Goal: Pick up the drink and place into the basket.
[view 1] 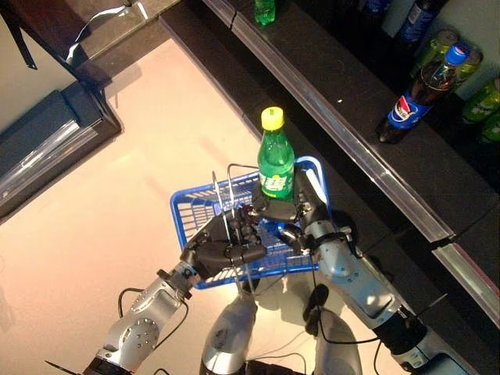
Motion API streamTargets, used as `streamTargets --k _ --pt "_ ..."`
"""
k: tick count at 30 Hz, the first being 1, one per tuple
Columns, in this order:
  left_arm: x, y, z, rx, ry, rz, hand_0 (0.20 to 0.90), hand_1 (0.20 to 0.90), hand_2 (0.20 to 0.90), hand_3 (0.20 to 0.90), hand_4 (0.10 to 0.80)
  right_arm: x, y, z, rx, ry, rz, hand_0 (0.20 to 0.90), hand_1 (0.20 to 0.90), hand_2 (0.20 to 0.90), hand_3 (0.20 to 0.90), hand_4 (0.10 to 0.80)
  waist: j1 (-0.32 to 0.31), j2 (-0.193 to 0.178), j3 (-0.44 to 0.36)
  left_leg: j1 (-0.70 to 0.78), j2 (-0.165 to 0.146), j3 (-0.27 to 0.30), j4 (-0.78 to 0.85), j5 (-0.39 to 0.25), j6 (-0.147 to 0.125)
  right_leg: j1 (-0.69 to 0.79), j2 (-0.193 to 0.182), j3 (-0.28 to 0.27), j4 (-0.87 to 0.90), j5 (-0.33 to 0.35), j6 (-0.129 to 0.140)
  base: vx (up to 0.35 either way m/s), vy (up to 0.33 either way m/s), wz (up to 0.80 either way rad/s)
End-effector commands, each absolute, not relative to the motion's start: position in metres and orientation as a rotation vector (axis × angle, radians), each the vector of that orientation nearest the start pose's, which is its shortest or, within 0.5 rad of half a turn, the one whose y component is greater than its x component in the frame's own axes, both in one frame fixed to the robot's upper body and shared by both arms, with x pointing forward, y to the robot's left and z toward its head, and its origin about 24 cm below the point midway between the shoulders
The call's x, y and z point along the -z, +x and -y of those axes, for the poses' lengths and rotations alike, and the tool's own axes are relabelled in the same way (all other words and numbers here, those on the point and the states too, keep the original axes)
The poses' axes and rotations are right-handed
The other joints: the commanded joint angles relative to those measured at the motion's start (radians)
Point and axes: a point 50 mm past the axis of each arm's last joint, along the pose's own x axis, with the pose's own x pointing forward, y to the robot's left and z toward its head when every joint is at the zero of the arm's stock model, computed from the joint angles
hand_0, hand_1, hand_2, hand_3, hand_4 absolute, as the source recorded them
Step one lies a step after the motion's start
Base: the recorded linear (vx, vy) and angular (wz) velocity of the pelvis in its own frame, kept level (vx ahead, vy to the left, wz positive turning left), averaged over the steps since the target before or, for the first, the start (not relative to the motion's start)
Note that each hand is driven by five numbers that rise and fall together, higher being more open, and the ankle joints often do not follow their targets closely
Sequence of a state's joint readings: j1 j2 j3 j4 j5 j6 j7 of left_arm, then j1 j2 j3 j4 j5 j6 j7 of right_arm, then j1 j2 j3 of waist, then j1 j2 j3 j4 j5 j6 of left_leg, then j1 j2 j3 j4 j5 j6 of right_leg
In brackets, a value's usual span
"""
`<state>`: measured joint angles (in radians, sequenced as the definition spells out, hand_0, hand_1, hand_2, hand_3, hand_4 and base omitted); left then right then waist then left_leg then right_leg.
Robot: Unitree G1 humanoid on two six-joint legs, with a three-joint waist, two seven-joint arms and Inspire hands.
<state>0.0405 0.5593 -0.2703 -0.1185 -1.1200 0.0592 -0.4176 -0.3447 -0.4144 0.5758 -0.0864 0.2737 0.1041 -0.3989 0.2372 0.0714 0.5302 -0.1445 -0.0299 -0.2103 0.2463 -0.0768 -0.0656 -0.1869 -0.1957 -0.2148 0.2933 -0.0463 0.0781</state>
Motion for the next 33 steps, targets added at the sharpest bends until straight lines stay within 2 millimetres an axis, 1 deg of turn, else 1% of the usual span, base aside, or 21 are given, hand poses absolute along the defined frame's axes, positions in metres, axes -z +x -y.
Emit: streamTargets --k 1,3,4,7,9,11,13,20,21,22,24,25,26,28,30,31,33 --pt "-0.195 0.198 -0.130 1.229 -0.589 0.648 0.300 0.300 0.300 0.200 0.100 -0.158 0.269 0.045 -0.341 -0.058 0.462 0.300 0.300 0.300 0.200 0.100 0.008 -0.048 -0.162 -0.102 -0.039 0.026 0.117 0.023 0.067 0.123 -0.021 0.048 -0.074 0.011 -0.020 -0.029 -0.012 0.04" --pt "-0.196 0.198 -0.129 1.246 -0.590 0.655 0.300 0.300 0.300 0.200 0.100 -0.145 0.273 0.042 -0.318 -0.073 0.418 0.300 0.300 0.300 0.200 0.100 0.016 -0.049 -0.158 -0.109 -0.042 0.021 0.118 0.026 0.066 0.124 -0.024 0.044 -0.077 0.014 -0.017 -0.019 -0.019 0.06" --pt "-0.196 0.198 -0.129 1.247 -0.588 0.656 0.300 0.300 0.300 0.200 0.100 -0.142 0.274 0.041 -0.314 -0.079 0.401 0.300 0.300 0.300 0.200 0.100 0.018 -0.049 -0.157 -0.109 -0.042 0.021 0.118 0.026 0.065 0.125 -0.024 0.043 -0.079 0.015 -0.017 -0.001 -0.017 0.07" --pt "-0.199 0.198 -0.127 1.259 -0.593 0.653 0.300 0.300 0.300 0.200 0.100 -0.121 0.277 0.039 -0.289 -0.113 0.318 0.300 0.300 0.300 0.200 0.100 0.027 -0.054 -0.157 -0.118 -0.045 0.018 0.118 0.029 0.065 0.126 -0.028 0.038 -0.084 0.017 -0.014 -0.011 -0.019 0.14" --pt "-0.200 0.198 -0.127 1.265 -0.599 0.653 0.300 0.300 0.300 0.200 0.100 -0.112 0.277 0.038 -0.284 -0.131 0.285 0.300 0.300 0.300 0.200 0.100 0.029 -0.057 -0.156 -0.122 -0.045 0.018 0.117 0.030 0.065 0.125 -0.028 0.037 -0.086 0.018 -0.013 -0.008 -0.009 0.03" --pt "-0.201 0.197 -0.125 1.277 -0.604 0.654 0.300 0.300 0.300 0.200 0.100 -0.093 0.274 0.037 -0.282 -0.172 0.227 0.300 0.300 0.300 0.200 0.100 0.032 -0.062 -0.152 -0.127 -0.045 0.014 0.115 0.032 0.064 0.125 -0.025 0.038 -0.093 0.022 -0.012 -0.027 -0.036 0.02" --pt "-0.201 0.196 -0.124 1.283 -0.606 0.658 0.300 0.300 0.300 0.200 0.100 -0.081 0.271 0.037 -0.287 -0.197 0.188 0.300 0.300 0.300 0.200 0.100 0.033 -0.065 -0.148 -0.130 -0.045 0.013 0.111 0.035 0.064 0.124 -0.023 0.039 -0.098 0.024 -0.012 -0.038 -0.030 0.04" --pt "-0.203 0.197 -0.122 1.288 -0.598 0.666 0.300 0.300 0.300 0.200 0.100 -0.052 0.271 0.037 -0.314 -0.291 0.089 0.300 0.300 0.300 0.200 0.100 0.041 -0.069 -0.135 -0.142 -0.047 0.004 0.106 0.046 0.059 0.121 -0.020 0.035 -0.106 0.030 -0.014 -0.016 -0.010 0.01" --pt "-0.204 0.198 -0.121 1.291 -0.598 0.666 0.300 0.300 0.300 0.200 0.100 -0.047 0.271 0.037 -0.322 -0.305 0.064 0.300 0.300 0.300 0.200 0.100 0.042 -0.070 -0.134 -0.144 -0.048 0.003 0.106 0.047 0.059 0.121 -0.020 0.034 -0.106 0.030 -0.014 0.000 0.000 0.00" --pt "-0.204 0.198 -0.120 1.297 -0.593 0.668 0.300 0.300 0.300 0.200 0.100 -0.038 0.271 0.038 -0.333 -0.339 0.025 0.300 0.300 0.300 0.200 0.100 0.046 -0.071 -0.132 -0.148 -0.048 0.000 0.104 0.051 0.058 0.120 -0.020 0.031 -0.108 0.031 -0.014 0.000 0.000 0.00" --pt "-0.205 0.198 -0.120 1.299 -0.592 0.668 0.300 0.300 0.300 0.200 0.100 -0.030 0.271 0.040 -0.345 -0.367 -0.022 0.300 0.300 0.300 0.200 0.100 0.048 -0.072 -0.130 -0.150 -0.048 -0.002 0.103 0.052 0.057 0.120 -0.020 0.028 -0.110 0.032 -0.015 0.000 0.000 0.00" --pt "-0.205 0.198 -0.120 1.304 -0.591 0.665 0.300 0.300 0.300 0.200 0.100 -0.017 0.270 0.043 -0.364 -0.415 -0.090 0.300 0.300 0.300 0.200 0.100 0.052 -0.074 -0.127 -0.153 -0.049 -0.006 0.103 0.053 0.056 0.118 -0.020 0.025 -0.109 0.033 -0.016 0.000 0.000 0.00" --pt "-0.205 0.198 -0.119 1.305 -0.590 0.664 0.300 0.300 0.300 0.200 0.100 -0.014 0.269 0.043 -0.369 -0.428 -0.108 0.300 0.300 0.300 0.200 0.100 0.053 -0.075 -0.127 -0.153 -0.049 -0.007 0.102 0.054 0.056 0.118 -0.020 0.024 -0.110 0.034 -0.016 0.000 0.000 0.00" --pt "-0.205 0.198 -0.119 1.311 -0.584 0.660 0.300 0.300 0.300 0.200 0.100 -0.001 0.266 0.046 -0.390 -0.470 -0.192 0.300 0.300 0.300 0.200 0.100 0.059 -0.078 -0.124 -0.155 -0.049 -0.011 0.101 0.055 0.055 0.118 -0.019 0.020 -0.111 0.035 -0.016 0.000 -0.034 0.04" --pt "-0.205 0.198 -0.118 1.318 -0.580 0.655 0.300 0.300 0.300 0.200 0.100 0.005 0.266 0.047 -0.378 -0.461 -0.235 0.300 0.300 0.300 0.200 0.100 0.065 -0.081 -0.121 -0.157 -0.050 -0.016 0.101 0.057 0.056 0.119 -0.018 0.017 -0.112 0.037 -0.017 0.007 -0.050 0.06" --pt "-0.204 0.198 -0.116 1.325 -0.575 0.645 0.300 0.300 0.300 0.200 0.100 0.010 0.269 0.046 -0.360 -0.472 -0.286 0.300 0.300 0.300 0.200 0.100 0.073 -0.086 -0.118 -0.158 -0.051 -0.021 0.101 0.059 0.054 0.122 -0.017 0.010 -0.114 0.039 -0.019 0.022 -0.055 0.07" --pt "-0.204 0.198 -0.115 1.331 -0.571 0.639 0.300 0.300 0.300 0.200 0.100 0.011 0.271 0.046 -0.348 -0.477 -0.297 0.300 0.300 0.300 0.200 0.100 0.078 -0.087 -0.116 -0.157 -0.052 -0.026 0.100 0.060 0.054 0.124 -0.017 0.007 -0.115 0.040 -0.020 0.027 -0.056 0.09"
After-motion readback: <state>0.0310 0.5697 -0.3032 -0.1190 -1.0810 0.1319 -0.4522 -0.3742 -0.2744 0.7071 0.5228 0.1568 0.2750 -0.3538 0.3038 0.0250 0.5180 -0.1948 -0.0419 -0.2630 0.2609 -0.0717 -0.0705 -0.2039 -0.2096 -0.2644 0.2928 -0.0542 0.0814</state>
